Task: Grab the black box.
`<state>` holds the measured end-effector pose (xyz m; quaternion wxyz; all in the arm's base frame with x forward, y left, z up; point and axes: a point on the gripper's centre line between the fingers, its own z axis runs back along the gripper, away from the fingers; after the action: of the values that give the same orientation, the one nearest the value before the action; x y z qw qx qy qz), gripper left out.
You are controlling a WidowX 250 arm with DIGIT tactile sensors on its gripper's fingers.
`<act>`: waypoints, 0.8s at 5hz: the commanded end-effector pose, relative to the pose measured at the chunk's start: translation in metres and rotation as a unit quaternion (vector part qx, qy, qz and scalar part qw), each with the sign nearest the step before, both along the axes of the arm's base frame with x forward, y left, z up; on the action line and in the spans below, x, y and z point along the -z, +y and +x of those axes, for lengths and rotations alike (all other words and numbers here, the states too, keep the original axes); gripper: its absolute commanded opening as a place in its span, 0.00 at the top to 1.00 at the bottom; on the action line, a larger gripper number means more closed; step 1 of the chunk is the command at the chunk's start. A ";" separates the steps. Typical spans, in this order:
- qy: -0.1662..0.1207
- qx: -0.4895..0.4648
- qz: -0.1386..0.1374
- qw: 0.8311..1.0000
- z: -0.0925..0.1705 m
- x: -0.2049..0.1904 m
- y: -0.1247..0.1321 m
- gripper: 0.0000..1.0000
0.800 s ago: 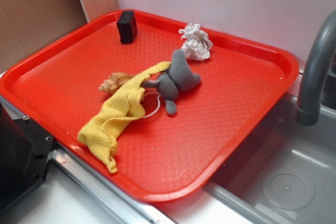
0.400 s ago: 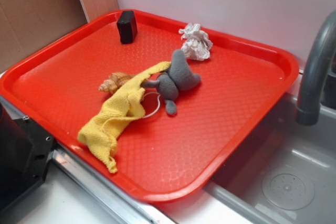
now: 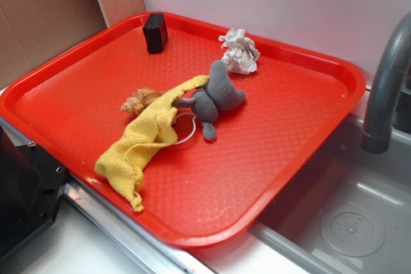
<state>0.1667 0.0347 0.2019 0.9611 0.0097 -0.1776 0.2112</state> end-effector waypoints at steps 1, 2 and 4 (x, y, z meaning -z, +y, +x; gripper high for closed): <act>-0.020 -0.005 -0.014 1.000 0.028 0.016 0.016 0.00; -0.020 -0.005 -0.014 1.000 0.028 0.016 0.016 0.00; 0.013 -0.010 -0.003 1.000 0.070 0.040 0.022 0.00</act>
<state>0.2291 0.0553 0.1467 0.9650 0.0103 -0.1407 0.2212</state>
